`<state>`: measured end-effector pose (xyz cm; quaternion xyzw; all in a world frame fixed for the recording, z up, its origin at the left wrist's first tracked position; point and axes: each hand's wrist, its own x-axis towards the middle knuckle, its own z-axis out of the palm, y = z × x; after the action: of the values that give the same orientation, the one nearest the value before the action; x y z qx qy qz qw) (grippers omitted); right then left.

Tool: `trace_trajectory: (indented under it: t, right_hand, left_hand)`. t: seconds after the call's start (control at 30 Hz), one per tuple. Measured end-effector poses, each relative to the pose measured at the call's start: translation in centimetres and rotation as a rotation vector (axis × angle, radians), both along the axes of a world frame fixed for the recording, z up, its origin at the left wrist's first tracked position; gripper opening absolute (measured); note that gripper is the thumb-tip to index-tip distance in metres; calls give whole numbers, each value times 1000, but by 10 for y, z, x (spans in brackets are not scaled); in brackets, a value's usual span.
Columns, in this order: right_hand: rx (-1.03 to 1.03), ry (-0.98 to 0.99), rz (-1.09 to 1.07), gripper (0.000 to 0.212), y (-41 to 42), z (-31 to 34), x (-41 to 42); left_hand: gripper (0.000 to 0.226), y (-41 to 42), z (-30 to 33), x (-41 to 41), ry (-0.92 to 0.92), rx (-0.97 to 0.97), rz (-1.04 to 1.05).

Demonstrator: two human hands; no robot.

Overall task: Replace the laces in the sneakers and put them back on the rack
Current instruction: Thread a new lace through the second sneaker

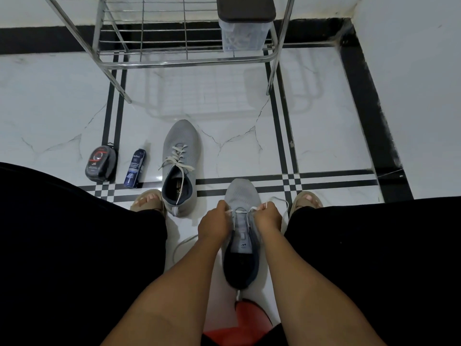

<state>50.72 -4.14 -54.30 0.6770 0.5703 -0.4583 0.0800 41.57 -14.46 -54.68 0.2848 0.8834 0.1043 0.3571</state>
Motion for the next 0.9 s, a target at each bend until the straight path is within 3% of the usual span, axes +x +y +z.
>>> trace_trajectory:
  t: [0.17,0.33,0.9]
  right_hand:
    - [-14,-31,81,20,-5,-1,-1]
    - [-10,-70,102,20,-8,-4,-1]
    - [-8,-46,134,30,-8,0,-6]
  left_hand:
    - [17,5,-7,-8,-101,-41,106]
    - [15,4,-9,-4,-131,-68,180]
    - [49,1,-18,-4,-310,-65,389]
